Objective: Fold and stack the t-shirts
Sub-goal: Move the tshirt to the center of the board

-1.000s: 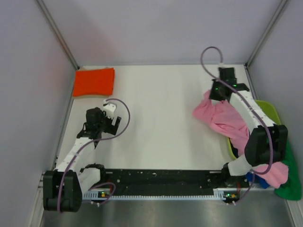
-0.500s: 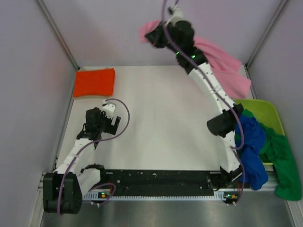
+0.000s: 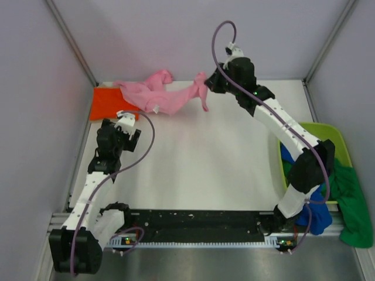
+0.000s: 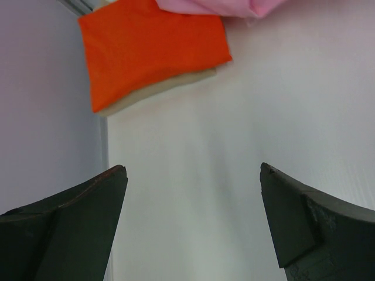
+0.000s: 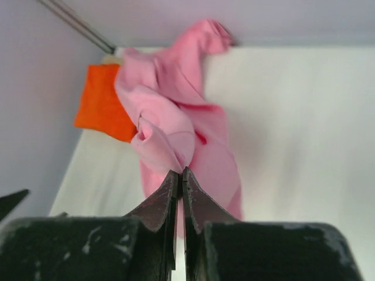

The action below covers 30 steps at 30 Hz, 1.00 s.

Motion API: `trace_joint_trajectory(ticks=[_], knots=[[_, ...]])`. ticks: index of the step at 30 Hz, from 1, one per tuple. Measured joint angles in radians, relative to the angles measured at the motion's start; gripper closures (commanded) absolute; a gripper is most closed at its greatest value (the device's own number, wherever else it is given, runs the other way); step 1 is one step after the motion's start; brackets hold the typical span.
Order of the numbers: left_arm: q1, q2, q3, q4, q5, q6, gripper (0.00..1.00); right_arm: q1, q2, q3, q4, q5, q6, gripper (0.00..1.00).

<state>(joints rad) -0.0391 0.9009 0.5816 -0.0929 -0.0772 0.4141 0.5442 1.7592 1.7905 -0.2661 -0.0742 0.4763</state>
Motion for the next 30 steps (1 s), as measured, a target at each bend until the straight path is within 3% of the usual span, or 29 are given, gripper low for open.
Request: trace_joint_trajectory(ticks=[7,11,18,22,25,30], knots=[[0.000,0.024,0.066,-0.061,0.075,0.059,0.03,-0.153,-0.199,-0.620,-0.001,0.031,0.068,1.00],[0.000,0.076,0.073,-0.124,0.177,0.074,0.05,-0.209,-0.259,-0.790,-0.101,0.117,0.026,1.00],[0.000,0.171,0.116,-0.211,0.301,0.077,0.05,-0.202,-0.362,-0.800,-0.225,0.202,-0.082,1.00],[0.000,0.186,0.136,-0.227,0.304,0.075,0.05,-0.089,-0.479,-0.778,-0.257,0.139,-0.221,1.00],[0.000,0.194,0.160,-0.236,0.282,0.076,0.05,-0.015,-0.633,-0.774,-0.263,-0.015,-0.314,1.00],[0.000,0.187,0.198,-0.246,0.245,0.088,0.04,-0.018,-0.957,-0.738,-0.290,-0.389,-0.409,1.00]])
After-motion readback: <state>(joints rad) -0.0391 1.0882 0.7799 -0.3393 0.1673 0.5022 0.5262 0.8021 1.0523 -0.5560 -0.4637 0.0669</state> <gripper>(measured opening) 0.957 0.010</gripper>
